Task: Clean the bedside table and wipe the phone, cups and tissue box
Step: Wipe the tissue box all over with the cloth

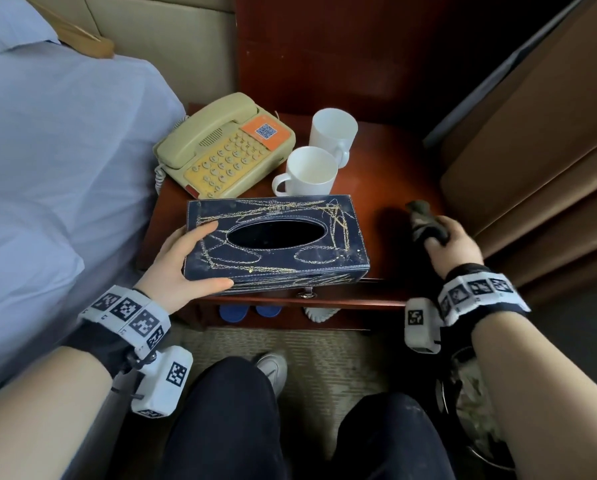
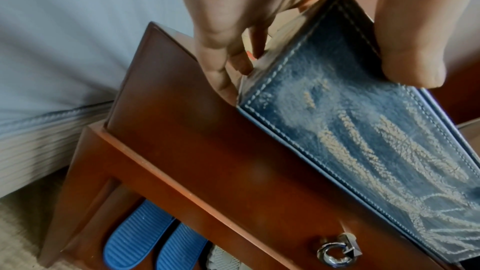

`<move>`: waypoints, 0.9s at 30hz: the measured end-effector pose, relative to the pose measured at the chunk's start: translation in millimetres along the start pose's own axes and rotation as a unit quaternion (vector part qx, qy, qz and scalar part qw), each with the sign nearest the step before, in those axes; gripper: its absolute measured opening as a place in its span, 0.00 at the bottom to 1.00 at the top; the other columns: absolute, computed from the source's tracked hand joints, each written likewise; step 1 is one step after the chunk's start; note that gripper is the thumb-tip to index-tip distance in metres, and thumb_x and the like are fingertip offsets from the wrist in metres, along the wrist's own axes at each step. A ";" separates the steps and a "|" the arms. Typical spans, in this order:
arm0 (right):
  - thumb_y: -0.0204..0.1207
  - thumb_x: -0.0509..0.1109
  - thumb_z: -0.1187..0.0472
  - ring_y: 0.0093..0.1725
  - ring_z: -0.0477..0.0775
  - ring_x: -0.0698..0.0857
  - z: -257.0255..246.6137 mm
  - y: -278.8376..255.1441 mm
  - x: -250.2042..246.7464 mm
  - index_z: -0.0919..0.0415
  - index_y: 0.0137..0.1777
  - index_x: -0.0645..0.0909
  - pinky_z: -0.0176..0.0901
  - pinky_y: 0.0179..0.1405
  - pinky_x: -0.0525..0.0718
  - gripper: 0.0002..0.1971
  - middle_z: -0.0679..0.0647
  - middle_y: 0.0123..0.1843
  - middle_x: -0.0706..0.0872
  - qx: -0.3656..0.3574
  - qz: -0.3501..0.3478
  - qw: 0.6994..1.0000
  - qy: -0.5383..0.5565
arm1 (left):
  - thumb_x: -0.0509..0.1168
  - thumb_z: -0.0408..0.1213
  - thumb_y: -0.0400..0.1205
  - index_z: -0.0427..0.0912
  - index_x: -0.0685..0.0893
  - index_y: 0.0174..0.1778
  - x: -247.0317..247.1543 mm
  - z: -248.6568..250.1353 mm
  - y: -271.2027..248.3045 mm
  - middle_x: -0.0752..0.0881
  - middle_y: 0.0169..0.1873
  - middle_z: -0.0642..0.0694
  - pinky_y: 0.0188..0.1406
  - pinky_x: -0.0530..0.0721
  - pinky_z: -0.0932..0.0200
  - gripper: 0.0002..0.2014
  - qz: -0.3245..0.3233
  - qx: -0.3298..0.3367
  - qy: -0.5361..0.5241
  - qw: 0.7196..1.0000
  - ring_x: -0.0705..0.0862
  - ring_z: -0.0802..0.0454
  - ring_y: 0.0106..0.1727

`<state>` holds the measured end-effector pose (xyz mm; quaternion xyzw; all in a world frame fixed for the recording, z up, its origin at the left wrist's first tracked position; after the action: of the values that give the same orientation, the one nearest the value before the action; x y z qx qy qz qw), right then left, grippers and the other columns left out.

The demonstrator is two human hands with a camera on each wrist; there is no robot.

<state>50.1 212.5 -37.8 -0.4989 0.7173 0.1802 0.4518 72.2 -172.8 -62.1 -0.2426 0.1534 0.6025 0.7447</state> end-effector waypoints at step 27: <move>0.77 0.66 0.60 0.69 0.58 0.75 5.6 -11.8 -47.2 0.52 0.75 0.69 0.45 0.65 0.73 0.26 0.58 0.72 0.71 -0.167 0.049 0.984 -0.040 | 0.64 0.64 0.73 0.64 0.52 0.80 81.9 104.8 23.6 0.36 0.82 0.47 0.79 0.31 0.44 0.42 -0.100 0.071 0.385 0.915 0.33 0.44 0.82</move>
<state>67.4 237.4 0.6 -0.5238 0.6823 0.3390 0.3812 61.1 -44.5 -21.4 -0.4158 0.4457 0.3727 0.6997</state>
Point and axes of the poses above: each hand's wrist, its own y-axis towards the middle knuckle, its own x-axis out of the palm, z = x × y, the point moved 1 cm from there along y, towards the middle knuckle
